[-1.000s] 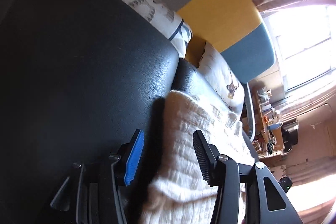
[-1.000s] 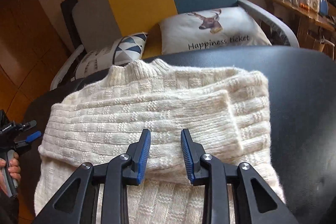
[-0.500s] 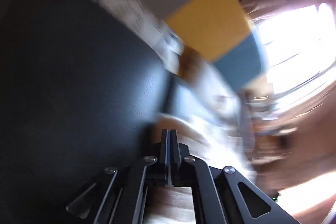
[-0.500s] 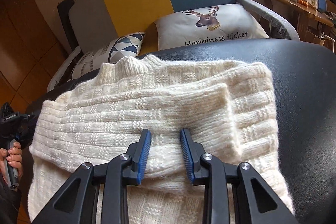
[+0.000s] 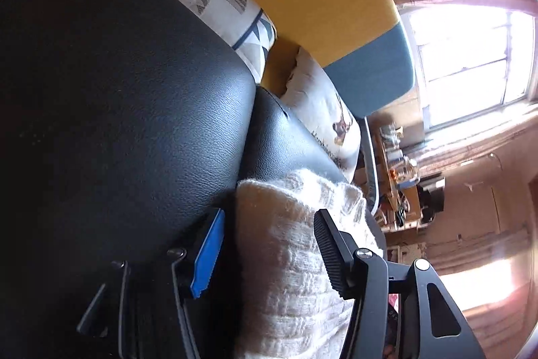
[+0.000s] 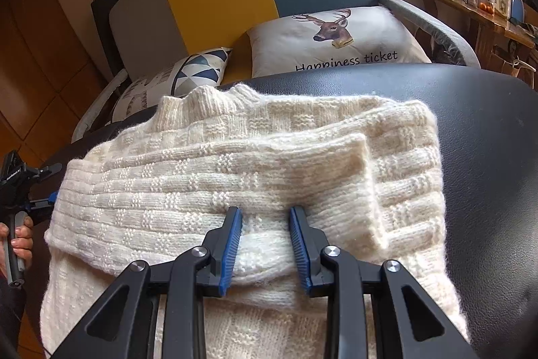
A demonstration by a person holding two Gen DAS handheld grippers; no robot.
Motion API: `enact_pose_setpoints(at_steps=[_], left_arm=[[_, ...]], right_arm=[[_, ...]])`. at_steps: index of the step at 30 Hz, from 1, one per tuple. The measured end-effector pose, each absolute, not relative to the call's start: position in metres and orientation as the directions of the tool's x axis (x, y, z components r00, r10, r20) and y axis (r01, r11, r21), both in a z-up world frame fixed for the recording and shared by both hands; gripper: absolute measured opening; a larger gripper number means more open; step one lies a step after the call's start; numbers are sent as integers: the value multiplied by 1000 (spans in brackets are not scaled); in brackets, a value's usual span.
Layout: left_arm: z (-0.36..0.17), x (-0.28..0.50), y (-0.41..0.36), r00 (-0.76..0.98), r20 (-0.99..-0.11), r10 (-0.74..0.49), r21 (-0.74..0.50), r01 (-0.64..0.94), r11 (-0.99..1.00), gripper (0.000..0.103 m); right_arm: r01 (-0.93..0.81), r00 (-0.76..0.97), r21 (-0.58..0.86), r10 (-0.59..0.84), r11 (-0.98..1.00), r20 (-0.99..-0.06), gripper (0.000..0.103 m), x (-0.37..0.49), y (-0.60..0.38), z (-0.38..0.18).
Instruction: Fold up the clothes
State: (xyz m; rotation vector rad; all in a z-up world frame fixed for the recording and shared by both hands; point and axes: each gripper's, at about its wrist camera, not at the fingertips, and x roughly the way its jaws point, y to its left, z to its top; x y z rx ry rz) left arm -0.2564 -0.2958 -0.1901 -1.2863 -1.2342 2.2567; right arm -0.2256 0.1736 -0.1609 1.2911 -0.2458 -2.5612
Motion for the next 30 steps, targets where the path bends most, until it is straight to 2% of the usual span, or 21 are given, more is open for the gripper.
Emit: enact_pose_setpoints(at_steps=[3, 5, 6, 7, 8, 11, 12, 15, 19, 20, 22, 24, 25, 30], left_arm=[[-185, -261, -290, -550, -592, 589, -764, 152, -627, 58], [-182, -260, -284, -548, -604, 578, -745, 129, -655, 55], [-181, -260, -281, -545, -621, 563, -723, 121, -680, 46], [-181, -260, -278, -542, -639, 546, -700, 114, -705, 19], [-180, -259, -274, -541, -654, 529, -678, 109, -727, 13], [-159, -243, -264, -628, -661, 410, -589, 97, -802, 11], [-146, -236, -255, -671, -664, 328, -504, 78, -860, 11], [-122, -220, -203, -734, -675, 78, -138, 22, -990, 11], [-155, -238, -190, -629, -777, -21, -9, 45, -999, 12], [-157, -237, -198, -623, -782, 12, -65, 63, -996, 13], [-156, -232, -220, -626, -774, 100, -208, 101, -973, 23], [-151, -221, -242, -630, -768, 118, -279, 164, -946, 32], [-148, -215, -252, -635, -764, 115, -304, 196, -932, 33], [-158, -176, -284, -594, -728, 343, -540, 188, -820, 39]], right_arm=[[161, -560, 259, -304, -952, -770, 30, -227, 173, -158], [163, -554, 258, -305, -952, -775, 30, -228, 173, -157], [161, -550, 260, -305, -952, -777, 30, -229, 174, -157], [160, -547, 260, -305, -952, -780, 30, -229, 174, -156], [160, -544, 256, -302, -953, -783, 30, -229, 174, -154], [173, -541, 209, -270, -963, -796, 30, -231, 170, -151], [177, -540, 178, -247, -968, -805, 30, -231, 167, -151], [175, -552, 89, -172, -981, -816, 30, -232, 157, -159], [179, -569, 4, -107, -984, -815, 30, -231, 146, -162], [179, -567, 19, -119, -984, -815, 30, -231, 149, -162], [178, -564, 51, -144, -983, -813, 30, -231, 154, -163], [177, -561, 82, -169, -981, -811, 30, -232, 159, -163], [176, -560, 92, -177, -980, -810, 30, -232, 160, -163], [170, -570, 102, -182, -980, -801, 30, -230, 159, -163]])
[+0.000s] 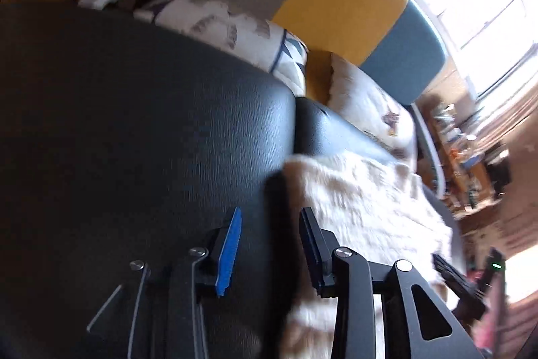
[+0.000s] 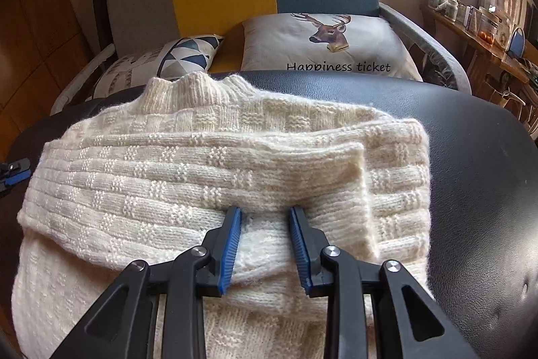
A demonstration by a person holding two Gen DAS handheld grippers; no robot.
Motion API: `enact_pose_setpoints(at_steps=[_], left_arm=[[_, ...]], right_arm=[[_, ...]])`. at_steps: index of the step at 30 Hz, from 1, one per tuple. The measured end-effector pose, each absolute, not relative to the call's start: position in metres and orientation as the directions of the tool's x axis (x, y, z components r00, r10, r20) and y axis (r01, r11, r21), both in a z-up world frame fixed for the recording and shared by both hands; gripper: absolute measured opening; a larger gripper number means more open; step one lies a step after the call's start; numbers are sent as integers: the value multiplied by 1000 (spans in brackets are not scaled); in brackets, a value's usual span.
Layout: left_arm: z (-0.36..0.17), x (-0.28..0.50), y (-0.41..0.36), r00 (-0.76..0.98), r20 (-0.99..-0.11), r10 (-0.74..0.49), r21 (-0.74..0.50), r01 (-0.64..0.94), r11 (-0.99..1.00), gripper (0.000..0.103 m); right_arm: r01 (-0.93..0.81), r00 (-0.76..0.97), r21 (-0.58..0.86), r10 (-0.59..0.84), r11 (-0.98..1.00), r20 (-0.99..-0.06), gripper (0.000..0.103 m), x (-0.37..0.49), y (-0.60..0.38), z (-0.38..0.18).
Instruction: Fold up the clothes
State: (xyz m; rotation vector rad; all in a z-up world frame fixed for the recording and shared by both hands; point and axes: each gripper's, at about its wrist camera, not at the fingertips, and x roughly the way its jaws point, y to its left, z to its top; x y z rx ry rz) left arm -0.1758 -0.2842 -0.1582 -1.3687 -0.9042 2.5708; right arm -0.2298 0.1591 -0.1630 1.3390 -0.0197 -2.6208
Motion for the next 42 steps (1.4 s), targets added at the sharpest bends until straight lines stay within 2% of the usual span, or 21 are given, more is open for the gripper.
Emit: enact_pose_setpoints(at_steps=[1, 4, 8, 11, 12, 13, 14, 15, 20, 23, 27, 29, 32, 33, 34, 39, 42], left_arm=[[-161, -168, -290, -584, -713, 389, -583, 186, -791, 43], [-172, -151, -287, -546, -670, 503, -670, 153, -726, 47], [-176, -143, -271, -513, -630, 584, -716, 92, -692, 49], [-178, -143, -263, -503, -626, 596, -722, 88, -686, 53], [-178, -144, -259, -501, -633, 590, -713, 82, -696, 51], [-177, -144, -256, -498, -641, 584, -703, 76, -707, 45], [-175, -146, -250, -498, -661, 562, -677, 72, -733, 33], [-173, -147, -245, -498, -681, 537, -648, 69, -758, 12], [-151, -136, -229, -566, -727, 389, -504, 55, -862, 9], [-161, -141, -222, -546, -789, 283, -384, 79, -920, 9], [-160, -143, -215, -552, -794, 254, -361, 93, -928, 9], [-161, -139, -215, -549, -800, 243, -353, 103, -930, 12], [-158, -124, -226, -557, -790, 257, -397, 146, -906, 31], [-156, -117, -228, -567, -782, 257, -414, 165, -895, 49], [-154, -107, -230, -584, -775, 240, -416, 187, -890, 60], [-139, -61, -229, -633, -723, 278, -496, 195, -846, 61], [-135, -29, -220, -626, -727, 281, -490, 187, -852, 61]], right_arm=[[170, -571, 110, -188, -979, -799, 30, -230, 160, -163], [171, -558, 140, -213, -975, -802, 30, -231, 164, -160], [144, -531, 196, -243, -970, -812, 30, -235, 170, -152], [130, -549, 206, -244, -970, -800, 30, -231, 173, -141], [132, -555, 205, -243, -970, -795, 30, -231, 174, -138], [131, -559, 199, -238, -971, -794, 30, -230, 175, -137], [128, -557, 193, -232, -973, -797, 30, -230, 176, -136], [125, -554, 191, -228, -974, -801, 30, -231, 177, -136], [122, -573, 150, -193, -981, -797, 30, -229, 185, -135], [136, -543, 109, -166, -985, -823, 30, -235, 187, -148], [150, -547, 46, -122, -988, -828, 30, -237, 180, -161], [149, -550, 48, -123, -988, -826, 30, -236, 181, -160], [139, -545, 104, -163, -985, -823, 30, -233, 191, -154], [133, -554, 122, -176, -984, -814, 30, -227, 197, -149], [135, -573, 131, -185, -982, -798, 30, -219, 199, -142], [217, -594, 105, -216, -971, -775, 31, -175, 191, -117], [238, -548, 175, -281, -955, -788, 31, -140, 199, -113]])
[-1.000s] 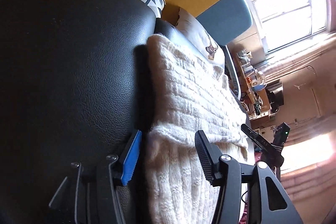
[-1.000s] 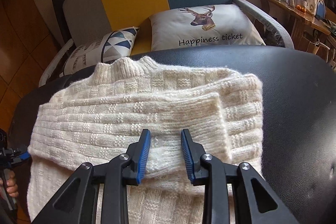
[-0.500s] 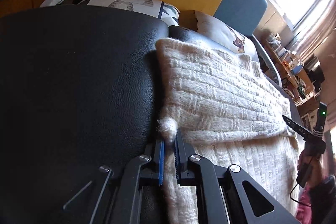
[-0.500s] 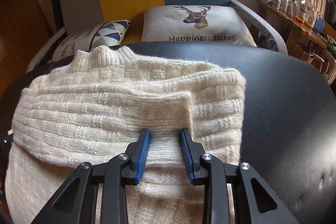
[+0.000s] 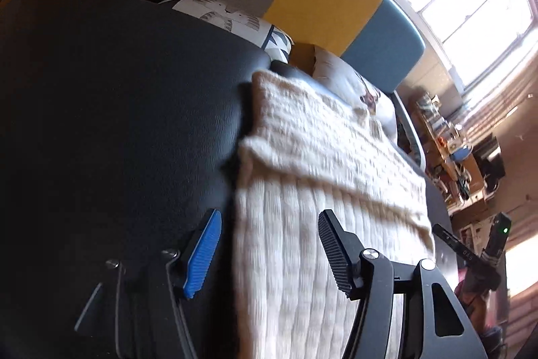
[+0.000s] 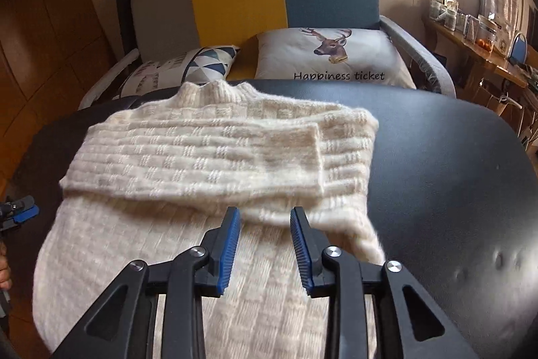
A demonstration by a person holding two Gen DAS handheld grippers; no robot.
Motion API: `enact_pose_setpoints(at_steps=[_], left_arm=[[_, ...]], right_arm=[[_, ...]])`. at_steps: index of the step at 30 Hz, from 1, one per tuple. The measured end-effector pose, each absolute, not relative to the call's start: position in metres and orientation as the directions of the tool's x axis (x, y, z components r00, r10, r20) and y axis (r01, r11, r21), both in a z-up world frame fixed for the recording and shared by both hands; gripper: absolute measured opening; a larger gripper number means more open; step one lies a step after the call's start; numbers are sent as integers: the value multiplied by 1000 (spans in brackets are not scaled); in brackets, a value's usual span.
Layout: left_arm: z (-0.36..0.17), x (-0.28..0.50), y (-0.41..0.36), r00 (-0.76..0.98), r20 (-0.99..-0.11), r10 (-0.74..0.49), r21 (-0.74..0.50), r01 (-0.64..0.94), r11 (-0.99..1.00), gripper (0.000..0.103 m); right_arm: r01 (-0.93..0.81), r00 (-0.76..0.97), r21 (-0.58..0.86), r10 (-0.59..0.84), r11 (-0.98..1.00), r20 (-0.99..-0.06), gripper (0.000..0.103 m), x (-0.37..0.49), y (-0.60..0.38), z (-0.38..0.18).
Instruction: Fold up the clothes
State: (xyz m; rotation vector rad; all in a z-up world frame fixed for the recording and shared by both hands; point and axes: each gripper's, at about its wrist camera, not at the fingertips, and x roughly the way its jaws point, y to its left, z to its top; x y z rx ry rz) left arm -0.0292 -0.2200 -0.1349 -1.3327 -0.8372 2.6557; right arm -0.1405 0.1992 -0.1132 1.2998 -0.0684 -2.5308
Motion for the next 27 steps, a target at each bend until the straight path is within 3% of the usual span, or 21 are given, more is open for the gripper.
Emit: enact_pose_setpoints(at_steps=[4, 11, 14, 19, 22, 27], left_arm=[[-141, 16, -209, -580, -741, 339, -481, 106, -870, 62], [-159, 78, -212, -550, -707, 443, -568, 70, -820, 63], [-161, 92, -207, -546, -697, 465, -575, 37, -817, 67], [-171, 102, -198, -510, -705, 494, -594, 44, -803, 82], [-175, 107, -194, -508, -704, 497, -603, 56, -796, 83], [-170, 116, -172, -523, -751, 403, -480, 12, -877, 82]], right_arm=[[202, -459, 375, -425, -905, -780, 31, -83, 242, -117], [-9, -368, 581, -538, -814, -759, 31, 14, 337, -148], [-77, -344, 667, -609, -741, -715, 31, 39, 358, -166], [-86, -304, 748, -697, -659, -649, 31, 52, 354, -186], [-68, -297, 789, -742, -611, -600, 31, 49, 343, -193], [-32, -319, 807, -759, -590, -568, 31, 42, 327, -197]])
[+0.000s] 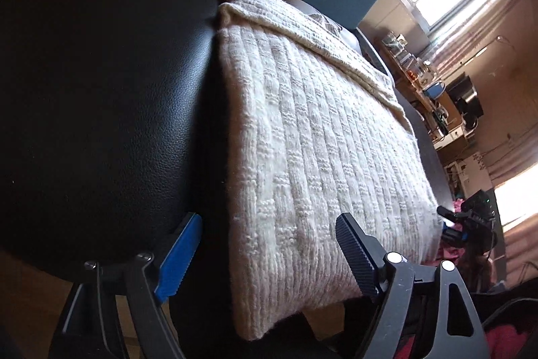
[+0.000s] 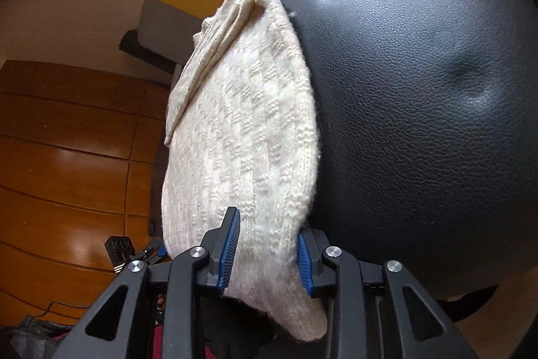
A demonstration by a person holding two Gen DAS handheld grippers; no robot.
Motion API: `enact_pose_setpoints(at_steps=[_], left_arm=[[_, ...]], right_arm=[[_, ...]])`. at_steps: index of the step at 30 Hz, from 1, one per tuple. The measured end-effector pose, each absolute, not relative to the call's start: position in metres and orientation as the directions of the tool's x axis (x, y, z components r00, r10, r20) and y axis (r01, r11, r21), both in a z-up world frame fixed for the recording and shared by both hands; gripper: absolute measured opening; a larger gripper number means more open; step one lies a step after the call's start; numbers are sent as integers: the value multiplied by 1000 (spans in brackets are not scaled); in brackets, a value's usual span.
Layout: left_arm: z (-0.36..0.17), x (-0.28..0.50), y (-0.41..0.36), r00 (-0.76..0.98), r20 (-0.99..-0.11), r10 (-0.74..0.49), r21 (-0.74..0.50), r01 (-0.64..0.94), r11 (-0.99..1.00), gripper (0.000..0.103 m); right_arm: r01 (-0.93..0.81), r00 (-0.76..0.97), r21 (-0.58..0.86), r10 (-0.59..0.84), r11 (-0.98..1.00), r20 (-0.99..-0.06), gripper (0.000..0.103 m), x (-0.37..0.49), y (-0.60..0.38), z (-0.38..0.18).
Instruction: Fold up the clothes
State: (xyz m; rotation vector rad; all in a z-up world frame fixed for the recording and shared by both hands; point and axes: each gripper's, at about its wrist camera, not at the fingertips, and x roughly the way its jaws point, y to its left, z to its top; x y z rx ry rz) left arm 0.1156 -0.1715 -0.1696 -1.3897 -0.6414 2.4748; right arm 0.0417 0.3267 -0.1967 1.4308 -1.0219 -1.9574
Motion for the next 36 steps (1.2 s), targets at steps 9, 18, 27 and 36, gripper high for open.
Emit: enact_pose_setpoints(at_steps=[9, 18, 27, 36], left_arm=[[-168, 110, -170, -521, -769, 371, -430, -9, -903, 25], [-168, 102, -165, -504, -793, 343, -413, 31, -910, 15], [-169, 99, -164, -513, -801, 309, -397, 69, -915, 13], [-163, 104, -166, -517, -784, 343, -430, 54, -901, 6]], right_arm=[[16, -375, 787, -733, -617, -567, 31, 46, 317, -194], [49, -300, 696, -676, -716, -674, 10, 34, 304, -186], [47, -369, 698, -662, -715, -653, 10, 52, 309, -191], [160, -307, 620, -636, -768, -708, 7, 53, 280, -176]])
